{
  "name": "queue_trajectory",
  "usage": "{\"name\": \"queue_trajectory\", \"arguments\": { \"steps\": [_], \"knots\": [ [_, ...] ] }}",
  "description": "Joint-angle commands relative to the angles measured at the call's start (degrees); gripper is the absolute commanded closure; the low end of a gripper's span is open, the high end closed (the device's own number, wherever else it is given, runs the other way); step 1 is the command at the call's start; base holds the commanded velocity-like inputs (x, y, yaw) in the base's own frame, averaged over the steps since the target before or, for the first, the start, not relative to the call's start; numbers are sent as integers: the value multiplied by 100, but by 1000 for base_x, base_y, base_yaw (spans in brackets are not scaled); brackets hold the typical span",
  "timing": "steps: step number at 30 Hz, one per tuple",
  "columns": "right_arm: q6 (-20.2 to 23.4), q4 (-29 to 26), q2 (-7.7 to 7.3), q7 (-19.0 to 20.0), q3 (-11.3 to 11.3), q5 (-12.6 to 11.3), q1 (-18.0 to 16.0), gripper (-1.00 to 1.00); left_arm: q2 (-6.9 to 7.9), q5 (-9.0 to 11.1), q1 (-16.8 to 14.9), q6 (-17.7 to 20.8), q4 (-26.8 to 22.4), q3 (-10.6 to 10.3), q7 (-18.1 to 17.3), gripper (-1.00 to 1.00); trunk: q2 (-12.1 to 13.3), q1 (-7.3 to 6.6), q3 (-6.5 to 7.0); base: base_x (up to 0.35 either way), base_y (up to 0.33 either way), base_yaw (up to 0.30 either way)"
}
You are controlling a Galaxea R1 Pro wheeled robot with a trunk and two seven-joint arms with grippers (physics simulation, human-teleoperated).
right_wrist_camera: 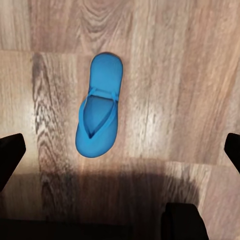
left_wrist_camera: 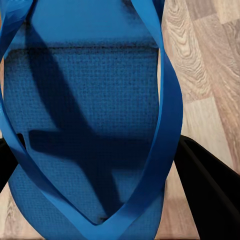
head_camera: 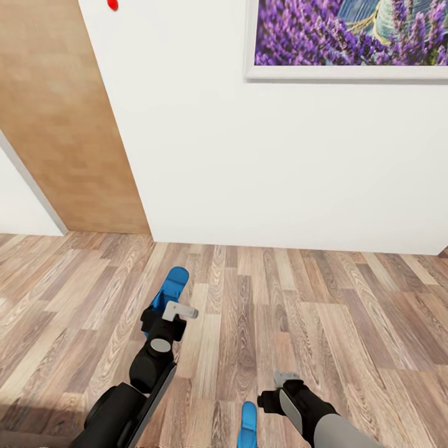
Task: In the bedroom, move the book from the bed onto either nightstand, and place the two sandals side by side next to the bed.
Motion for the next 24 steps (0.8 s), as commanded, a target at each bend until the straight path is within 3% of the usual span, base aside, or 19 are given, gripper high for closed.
{"name": "queue_trajectory", "arguments": {
  "steps": [1,9,24],
  "knots": [
    [30,-11,4,-19,-21,-1,-1,-100,-32,-43,-5,84,-18,-8,42,100,-44,22,-33,0,0,0],
    [28,-13,12,-18,-20,-1,-1,-100,-256,-42,-5,149,-39,-10,113,100,-364,197,-251,0,0,0],
    [20,-15,62,-18,-17,-1,-1,-100,-290,-42,-6,162,-41,-17,129,100,-926,505,-643,0,0,0]
  ]
}}
